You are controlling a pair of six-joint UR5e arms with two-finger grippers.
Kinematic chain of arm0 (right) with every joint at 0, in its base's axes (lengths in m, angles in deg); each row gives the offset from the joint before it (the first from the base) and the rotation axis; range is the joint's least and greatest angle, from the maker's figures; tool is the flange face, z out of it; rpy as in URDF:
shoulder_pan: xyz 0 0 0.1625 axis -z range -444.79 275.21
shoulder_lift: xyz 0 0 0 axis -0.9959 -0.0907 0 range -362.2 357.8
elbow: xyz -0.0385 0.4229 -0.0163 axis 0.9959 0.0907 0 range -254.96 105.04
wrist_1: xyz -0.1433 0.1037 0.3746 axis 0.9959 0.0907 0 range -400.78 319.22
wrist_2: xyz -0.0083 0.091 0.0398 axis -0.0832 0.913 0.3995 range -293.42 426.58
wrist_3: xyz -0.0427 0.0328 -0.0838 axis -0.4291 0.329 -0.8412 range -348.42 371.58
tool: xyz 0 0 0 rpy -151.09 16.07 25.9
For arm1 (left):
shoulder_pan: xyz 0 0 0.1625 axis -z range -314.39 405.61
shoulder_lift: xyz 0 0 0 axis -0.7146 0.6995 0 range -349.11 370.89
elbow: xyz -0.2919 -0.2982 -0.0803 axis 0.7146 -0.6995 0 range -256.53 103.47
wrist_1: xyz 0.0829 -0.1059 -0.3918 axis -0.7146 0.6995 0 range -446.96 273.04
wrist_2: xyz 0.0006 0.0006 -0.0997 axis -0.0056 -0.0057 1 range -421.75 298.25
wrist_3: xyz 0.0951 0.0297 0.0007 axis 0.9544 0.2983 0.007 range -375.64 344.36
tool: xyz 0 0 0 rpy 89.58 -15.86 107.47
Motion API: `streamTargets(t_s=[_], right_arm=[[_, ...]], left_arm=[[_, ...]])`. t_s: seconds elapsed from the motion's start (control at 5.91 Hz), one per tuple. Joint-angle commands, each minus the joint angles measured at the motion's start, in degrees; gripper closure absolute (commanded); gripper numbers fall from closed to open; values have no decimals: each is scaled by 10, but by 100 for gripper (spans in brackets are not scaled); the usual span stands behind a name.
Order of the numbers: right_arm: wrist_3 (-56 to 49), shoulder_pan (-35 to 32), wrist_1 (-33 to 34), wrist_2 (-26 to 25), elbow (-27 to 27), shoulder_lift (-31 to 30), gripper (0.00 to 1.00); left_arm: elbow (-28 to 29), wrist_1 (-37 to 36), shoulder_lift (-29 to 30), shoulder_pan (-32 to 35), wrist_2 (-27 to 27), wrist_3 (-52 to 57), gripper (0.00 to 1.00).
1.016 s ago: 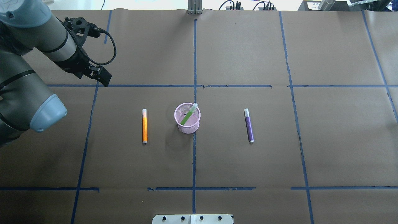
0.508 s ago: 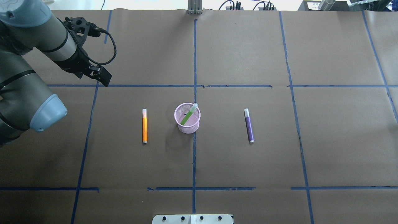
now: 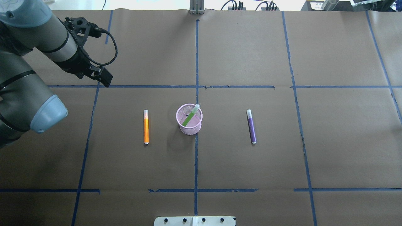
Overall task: Collect pens into pen holder
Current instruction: 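Raise the left gripper away from the holder and hover above the orange highlighter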
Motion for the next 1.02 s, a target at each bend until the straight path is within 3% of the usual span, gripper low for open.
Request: streamTargets(t_s=[0.0,0.17,0.34,0.85], right_arm=[[0,5,-1,0,0,0,80],[-2,5,-3,0,-3,0,96],[-2,5,-3,0,-28,-1,100],[53,-14,-2,2,-201,4,100]], left_arm=[[0,0,-1,0,0,0,0],[0,0,0,0,0,-1,0],[-1,0,0,0,0,-1,0],[0,1,1,-1,-3,0,0]])
